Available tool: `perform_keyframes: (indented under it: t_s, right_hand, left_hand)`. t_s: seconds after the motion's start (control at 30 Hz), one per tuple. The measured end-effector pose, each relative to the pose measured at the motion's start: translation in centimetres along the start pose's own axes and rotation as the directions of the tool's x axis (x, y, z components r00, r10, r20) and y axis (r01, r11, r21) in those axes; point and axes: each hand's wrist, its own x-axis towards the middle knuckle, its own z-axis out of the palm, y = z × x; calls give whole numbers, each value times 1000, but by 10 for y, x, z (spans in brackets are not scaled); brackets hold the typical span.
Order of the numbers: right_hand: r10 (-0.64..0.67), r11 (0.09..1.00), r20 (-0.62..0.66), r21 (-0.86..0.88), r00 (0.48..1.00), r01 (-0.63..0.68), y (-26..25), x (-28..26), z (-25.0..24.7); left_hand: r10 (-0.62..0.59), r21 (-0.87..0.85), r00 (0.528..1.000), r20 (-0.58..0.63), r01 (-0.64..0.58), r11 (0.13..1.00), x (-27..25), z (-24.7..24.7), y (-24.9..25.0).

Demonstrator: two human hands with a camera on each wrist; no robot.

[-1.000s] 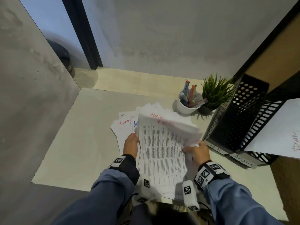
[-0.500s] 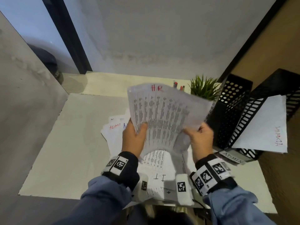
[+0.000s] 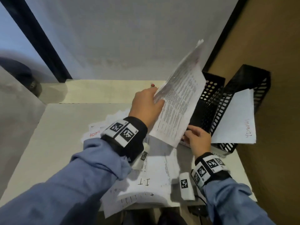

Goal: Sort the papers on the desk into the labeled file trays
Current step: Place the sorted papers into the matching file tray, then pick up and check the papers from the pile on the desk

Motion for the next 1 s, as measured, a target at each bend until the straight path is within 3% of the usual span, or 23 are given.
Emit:
perform_keyframes:
  t_s: [0.07,0.13,0.2,0.3,0.4,0.6,0.73,0.87,1.0]
  right_hand:
    - [-64,944,-15,-326,998,56,12,4,-12]
    - [-121,778,49,-615,991,125,20,2,-22]
    - [-154,670,117,-717,981,191,22,-2,-28]
    - [-179,600,175,-760,968,249,23,-4,-32]
    - [-185,588,204,-761,961,275,22,-4,-32]
    - [-150,570,276,-760,949,312,18,-10,-38]
    - [-175,605,288,-723,941,334,24,-7,-39]
    - [-186,593,295,-727,937,346,25,-6,-40]
    - [-285,627,286,-666,915,403,19,-17,-34]
  left_hand:
    - [57,76,998,18,-58,995,17,15,22]
    - [69,121,997,29,-72,990,32,36,39]
    - [66,152,995,71,-76,985,44,60,49]
    - [8,217,989,149,-41,975,57,95,55]
    - [-70,229,978,196,23,973,61,125,55]
    - [-290,120,921,260,267,956,64,160,45]
    - [-253,119,926,281,228,966,63,164,39]
    - [-178,-17,972,155,183,983,61,150,35]
    - [-269,-240,963,-21,257,936,58,107,16]
